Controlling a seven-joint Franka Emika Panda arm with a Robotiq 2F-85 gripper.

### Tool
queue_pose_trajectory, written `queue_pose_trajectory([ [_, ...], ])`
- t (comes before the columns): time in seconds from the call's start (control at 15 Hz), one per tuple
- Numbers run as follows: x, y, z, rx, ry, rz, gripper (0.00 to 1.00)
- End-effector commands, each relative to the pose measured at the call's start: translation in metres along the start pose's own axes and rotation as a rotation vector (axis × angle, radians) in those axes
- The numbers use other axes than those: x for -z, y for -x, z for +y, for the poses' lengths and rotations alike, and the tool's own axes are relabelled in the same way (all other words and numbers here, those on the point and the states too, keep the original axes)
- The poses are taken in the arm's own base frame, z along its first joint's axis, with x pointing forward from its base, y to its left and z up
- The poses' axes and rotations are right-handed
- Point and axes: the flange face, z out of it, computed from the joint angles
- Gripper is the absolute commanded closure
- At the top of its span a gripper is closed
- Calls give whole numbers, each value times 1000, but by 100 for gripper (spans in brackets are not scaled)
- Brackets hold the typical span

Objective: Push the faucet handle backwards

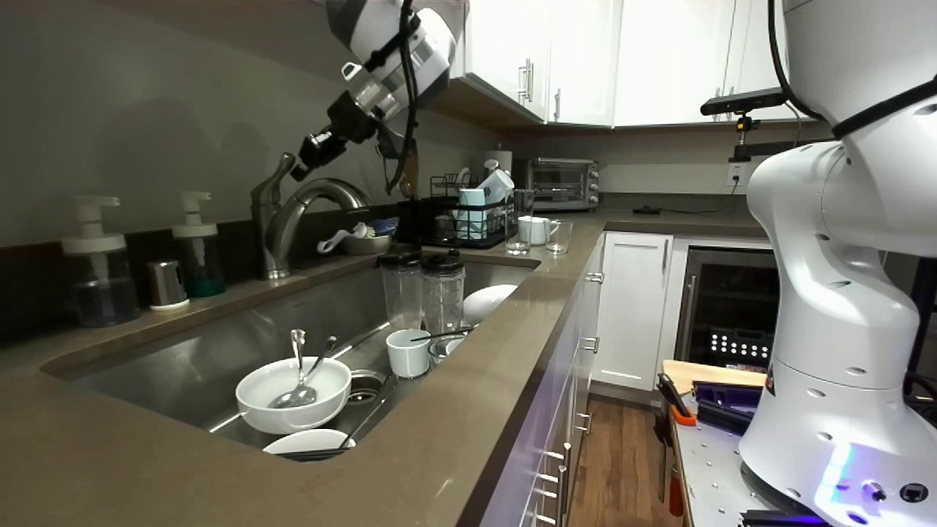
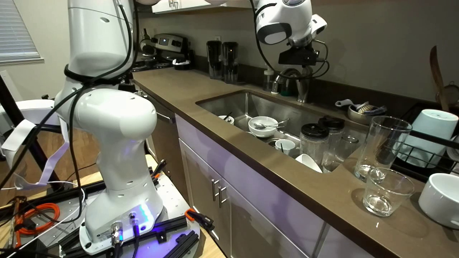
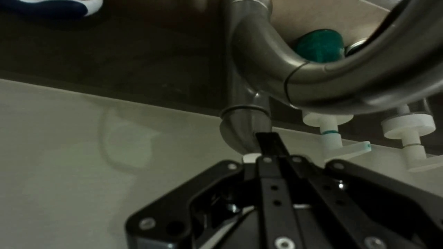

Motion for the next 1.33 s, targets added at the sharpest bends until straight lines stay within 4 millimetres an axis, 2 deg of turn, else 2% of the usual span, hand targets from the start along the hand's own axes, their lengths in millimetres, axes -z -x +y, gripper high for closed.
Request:
queue_pose_trajectory([
  [0.0, 13, -4, -6, 1, -32, 2, 100],
  [0.67, 13, -10, -6, 18, -37, 46, 100],
  [1.27, 11, -25, -13, 52, -42, 62, 100],
])
